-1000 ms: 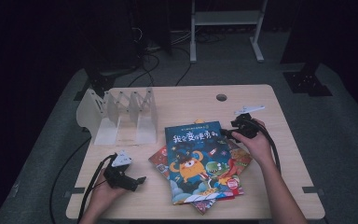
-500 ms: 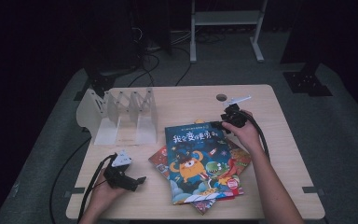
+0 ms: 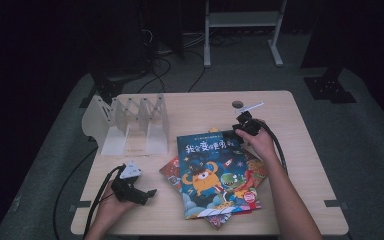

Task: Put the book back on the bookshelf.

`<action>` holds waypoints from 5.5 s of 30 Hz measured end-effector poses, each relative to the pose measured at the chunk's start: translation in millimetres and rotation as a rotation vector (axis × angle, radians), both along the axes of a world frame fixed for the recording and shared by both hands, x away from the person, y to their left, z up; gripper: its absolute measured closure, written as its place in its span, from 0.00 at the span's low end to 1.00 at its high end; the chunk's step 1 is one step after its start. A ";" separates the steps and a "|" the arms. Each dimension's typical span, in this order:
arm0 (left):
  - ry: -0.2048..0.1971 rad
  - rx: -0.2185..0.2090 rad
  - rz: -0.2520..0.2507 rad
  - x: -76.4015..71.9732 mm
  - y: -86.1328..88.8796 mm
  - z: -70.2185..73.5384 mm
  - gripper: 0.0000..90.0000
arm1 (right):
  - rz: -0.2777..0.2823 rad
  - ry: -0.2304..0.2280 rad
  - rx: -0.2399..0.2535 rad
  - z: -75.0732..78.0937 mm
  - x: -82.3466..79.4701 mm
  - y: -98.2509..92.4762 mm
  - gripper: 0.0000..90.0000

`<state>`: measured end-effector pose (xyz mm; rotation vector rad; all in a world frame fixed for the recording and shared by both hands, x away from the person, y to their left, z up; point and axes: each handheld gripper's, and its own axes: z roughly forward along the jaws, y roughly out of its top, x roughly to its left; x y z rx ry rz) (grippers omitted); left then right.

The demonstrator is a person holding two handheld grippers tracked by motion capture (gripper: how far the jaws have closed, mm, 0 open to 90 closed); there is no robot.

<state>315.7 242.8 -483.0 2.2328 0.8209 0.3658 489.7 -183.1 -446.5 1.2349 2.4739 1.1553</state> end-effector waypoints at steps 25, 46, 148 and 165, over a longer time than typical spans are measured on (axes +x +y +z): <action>0.000 -0.001 0.000 0.0 0.0 0.0 0.00 | 0.137 -0.027 -0.029 3.4 -14.9 51.6 0.35; 0.002 0.002 0.000 0.0 0.1 0.3 0.00 | 0.124 -0.069 -0.005 23.7 -37.6 42.1 0.40; 0.086 -0.161 -0.166 25.9 -8.7 38.1 0.23 | -0.057 -0.163 -0.118 -4.9 -210.0 -86.3 0.31; 0.091 -0.132 -0.206 22.8 -26.2 40.9 0.17 | -0.106 -0.192 -0.186 0.6 -190.6 -80.5 0.31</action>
